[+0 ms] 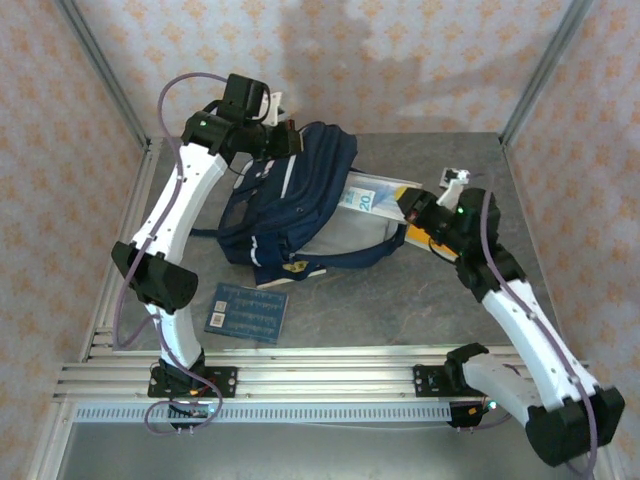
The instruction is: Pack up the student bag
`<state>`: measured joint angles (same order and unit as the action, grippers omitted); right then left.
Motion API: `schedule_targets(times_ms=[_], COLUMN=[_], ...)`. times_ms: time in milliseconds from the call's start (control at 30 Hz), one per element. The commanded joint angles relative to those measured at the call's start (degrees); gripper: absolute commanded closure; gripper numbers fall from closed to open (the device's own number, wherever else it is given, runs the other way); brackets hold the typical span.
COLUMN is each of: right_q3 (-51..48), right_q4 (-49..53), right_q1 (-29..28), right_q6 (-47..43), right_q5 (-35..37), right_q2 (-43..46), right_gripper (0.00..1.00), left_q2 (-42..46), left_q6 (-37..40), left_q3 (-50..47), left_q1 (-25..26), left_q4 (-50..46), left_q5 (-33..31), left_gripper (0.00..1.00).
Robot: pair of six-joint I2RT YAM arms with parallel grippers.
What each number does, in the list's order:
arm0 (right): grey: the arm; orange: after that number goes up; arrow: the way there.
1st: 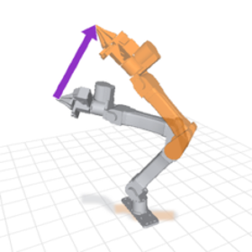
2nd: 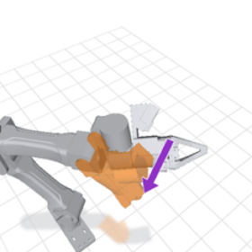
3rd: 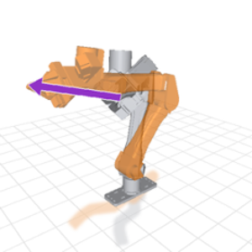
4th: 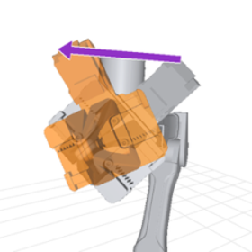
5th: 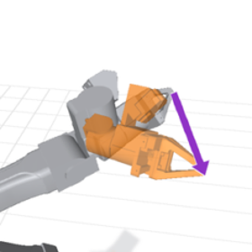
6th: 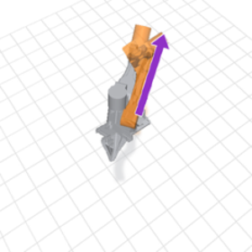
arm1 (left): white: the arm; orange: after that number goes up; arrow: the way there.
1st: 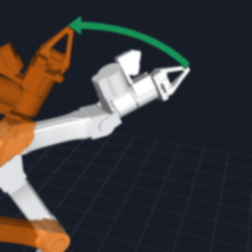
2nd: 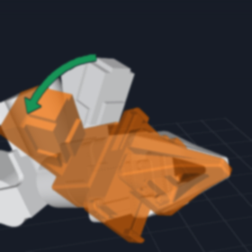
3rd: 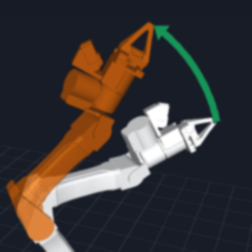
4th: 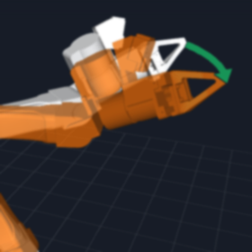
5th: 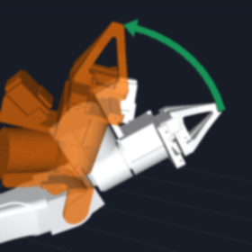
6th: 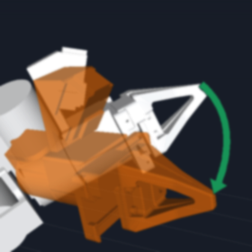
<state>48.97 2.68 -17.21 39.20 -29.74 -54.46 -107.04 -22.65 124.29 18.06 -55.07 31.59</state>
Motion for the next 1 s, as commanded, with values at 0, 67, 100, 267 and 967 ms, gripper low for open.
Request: schedule_targets(times_ms=[0, 67, 100, 267, 967], right_q3=[-1.4, 0.34, 1.36, 5.61, 27.13], right_q4=[-16.02, -15.8, -14.64, -8.7, -32.83], right_q1=[-0.55, -1.88, -2.49, -6.47, -18.15], right_q6=[9.32, 8.63, 8.16, 8.06, 19.93], right_q5=[-4.53, -4.46, -3.95, 2.71, 8.1], right_q2=[-4.3, -7.69, -8.95, -15.94, -58.36], right_gripper=[1.0, 1.0, 1.0, 1.0, 0.58], left_q2=[1.48, 1.49, 1.49, 1.22, -3.96], left_q6=[-0.83, -1.16, -1.32, -2.69, -12.14], left_q3=[3.4, 3.68, 3.68, 2.64, 0.64], left_q1=[-0.4, -0.4, -0.51, -0.49, -5.17], left_q4=[10.85, 11.27, 11.45, 13.01, 22.54], left_q5=[4.26, 4.44, 4.65, 6.83, 14.11], left_gripper=[1.0, 1.0, 1.0, 1.0, 1.0])
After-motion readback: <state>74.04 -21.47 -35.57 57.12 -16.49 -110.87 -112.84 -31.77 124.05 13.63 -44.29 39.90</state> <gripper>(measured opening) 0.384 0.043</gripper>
